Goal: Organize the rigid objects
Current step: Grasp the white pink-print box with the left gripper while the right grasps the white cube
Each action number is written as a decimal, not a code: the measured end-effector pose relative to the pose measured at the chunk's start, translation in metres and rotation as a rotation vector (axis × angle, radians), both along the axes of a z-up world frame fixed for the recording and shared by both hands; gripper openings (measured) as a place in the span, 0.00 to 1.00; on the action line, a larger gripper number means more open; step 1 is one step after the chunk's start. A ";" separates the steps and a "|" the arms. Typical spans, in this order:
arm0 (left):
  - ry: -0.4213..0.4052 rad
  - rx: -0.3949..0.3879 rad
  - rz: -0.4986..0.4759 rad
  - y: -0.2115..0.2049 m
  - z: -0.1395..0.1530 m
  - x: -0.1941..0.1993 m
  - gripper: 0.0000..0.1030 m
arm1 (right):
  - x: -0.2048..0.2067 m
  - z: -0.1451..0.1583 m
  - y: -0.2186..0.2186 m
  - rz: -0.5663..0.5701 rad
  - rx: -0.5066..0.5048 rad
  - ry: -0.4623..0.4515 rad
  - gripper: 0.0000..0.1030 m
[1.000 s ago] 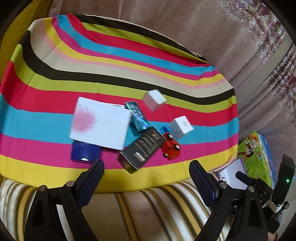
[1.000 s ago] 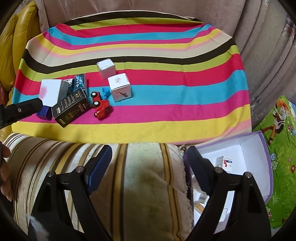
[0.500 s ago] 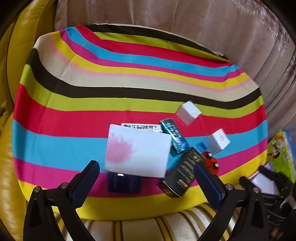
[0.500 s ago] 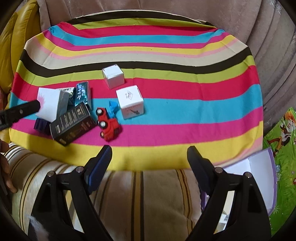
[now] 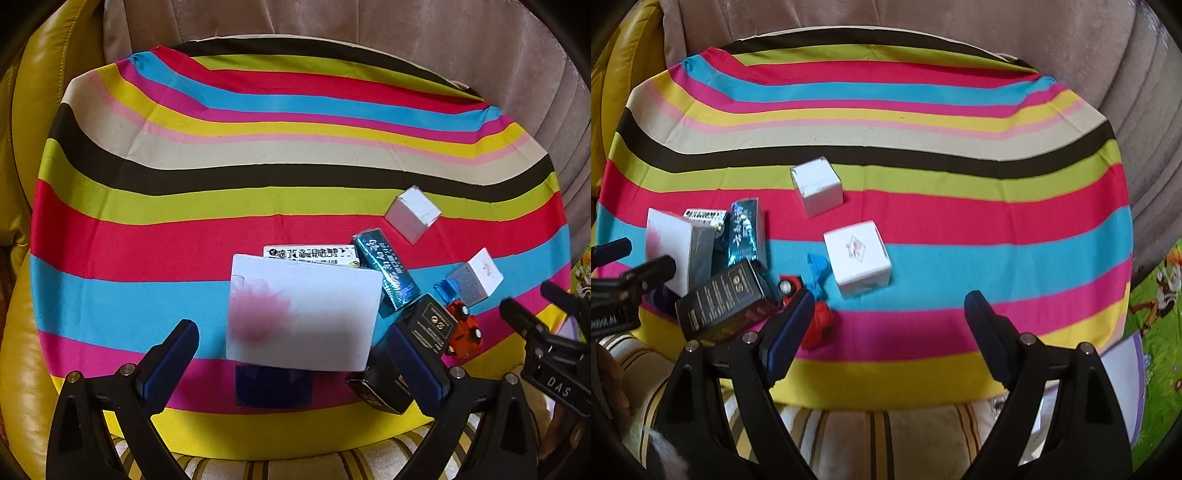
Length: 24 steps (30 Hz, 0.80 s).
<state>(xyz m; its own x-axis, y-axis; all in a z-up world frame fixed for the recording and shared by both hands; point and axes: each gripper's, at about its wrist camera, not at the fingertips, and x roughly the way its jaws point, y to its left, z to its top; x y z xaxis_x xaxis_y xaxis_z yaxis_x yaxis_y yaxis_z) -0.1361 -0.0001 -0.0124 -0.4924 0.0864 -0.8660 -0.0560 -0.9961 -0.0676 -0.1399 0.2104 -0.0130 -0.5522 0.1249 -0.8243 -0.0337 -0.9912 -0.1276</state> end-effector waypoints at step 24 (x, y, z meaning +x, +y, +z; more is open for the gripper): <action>-0.077 0.022 -0.003 -0.002 -0.023 -0.020 0.99 | -0.035 -0.031 0.001 0.022 -0.013 -0.068 0.70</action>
<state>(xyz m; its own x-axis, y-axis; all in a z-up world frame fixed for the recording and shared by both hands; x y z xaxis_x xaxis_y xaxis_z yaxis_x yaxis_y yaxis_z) -0.1560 -0.0021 -0.0359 -0.4239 0.1077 -0.8993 -0.0531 -0.9942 -0.0940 -0.1752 0.2110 -0.0444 -0.4972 0.1026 -0.8616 -0.0033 -0.9932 -0.1164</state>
